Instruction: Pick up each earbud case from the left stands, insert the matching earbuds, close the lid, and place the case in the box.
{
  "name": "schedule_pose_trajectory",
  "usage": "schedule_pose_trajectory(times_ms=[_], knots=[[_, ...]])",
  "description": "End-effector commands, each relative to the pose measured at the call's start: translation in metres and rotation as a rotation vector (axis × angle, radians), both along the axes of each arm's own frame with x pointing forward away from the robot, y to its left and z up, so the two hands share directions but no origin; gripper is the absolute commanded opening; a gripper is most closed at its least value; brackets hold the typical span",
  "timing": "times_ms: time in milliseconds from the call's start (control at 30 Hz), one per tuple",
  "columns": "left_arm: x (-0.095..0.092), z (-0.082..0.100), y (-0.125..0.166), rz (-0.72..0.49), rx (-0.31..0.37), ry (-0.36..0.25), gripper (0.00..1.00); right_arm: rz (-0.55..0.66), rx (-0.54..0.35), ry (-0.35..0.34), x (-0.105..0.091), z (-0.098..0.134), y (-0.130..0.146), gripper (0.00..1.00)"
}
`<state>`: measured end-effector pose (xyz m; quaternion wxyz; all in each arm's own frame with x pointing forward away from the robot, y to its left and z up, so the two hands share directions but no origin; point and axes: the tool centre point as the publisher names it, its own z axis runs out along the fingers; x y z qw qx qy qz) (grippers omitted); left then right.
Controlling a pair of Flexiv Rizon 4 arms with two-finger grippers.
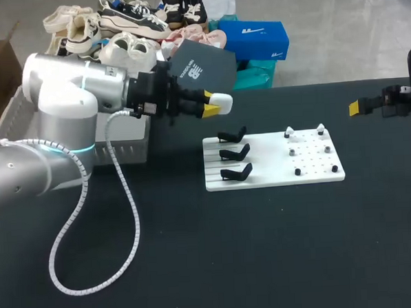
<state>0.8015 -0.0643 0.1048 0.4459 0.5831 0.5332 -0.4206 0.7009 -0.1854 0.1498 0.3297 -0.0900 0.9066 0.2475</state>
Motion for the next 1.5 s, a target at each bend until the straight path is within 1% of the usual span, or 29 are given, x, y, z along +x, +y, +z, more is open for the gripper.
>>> schedule_pose_trajectory(times_ms=[33, 100, 267, 467, 600, 700, 1500], knots=[[-0.045, 0.003, 0.007, 0.138, -0.033, -0.039, 0.0, 0.005, 0.004, 0.0, 0.001, -0.001, -0.001, 1.0], [-0.052, 0.006, 0.007, 0.146, -0.049, -0.044, 0.0, 0.005, 0.004, 0.0, 0.001, -0.001, -0.001, 1.0], [-0.065, 0.014, 0.004, 0.176, -0.088, -0.033, 0.0, 0.005, 0.004, 0.0, 0.001, -0.001, -0.001, 1.0], [-0.08, 0.019, -0.001, 0.168, -0.107, -0.021, 0.0, 0.005, 0.004, 0.0, 0.001, -0.001, -0.001, 1.0], [-0.086, 0.021, -0.003, 0.166, -0.111, -0.025, 0.0, 0.005, 0.004, 0.0, 0.001, -0.001, -0.001, 1.0], [-0.089, 0.024, -0.004, 0.172, -0.113, -0.035, 0.0, 0.005, 0.004, 0.0, 0.001, -0.001, -0.001, 1.0], [-0.089, 0.024, -0.004, 0.172, -0.113, -0.035, 0.0, 0.005, 0.004, 0.0, 0.001, -0.001, -0.001, 1.0]])
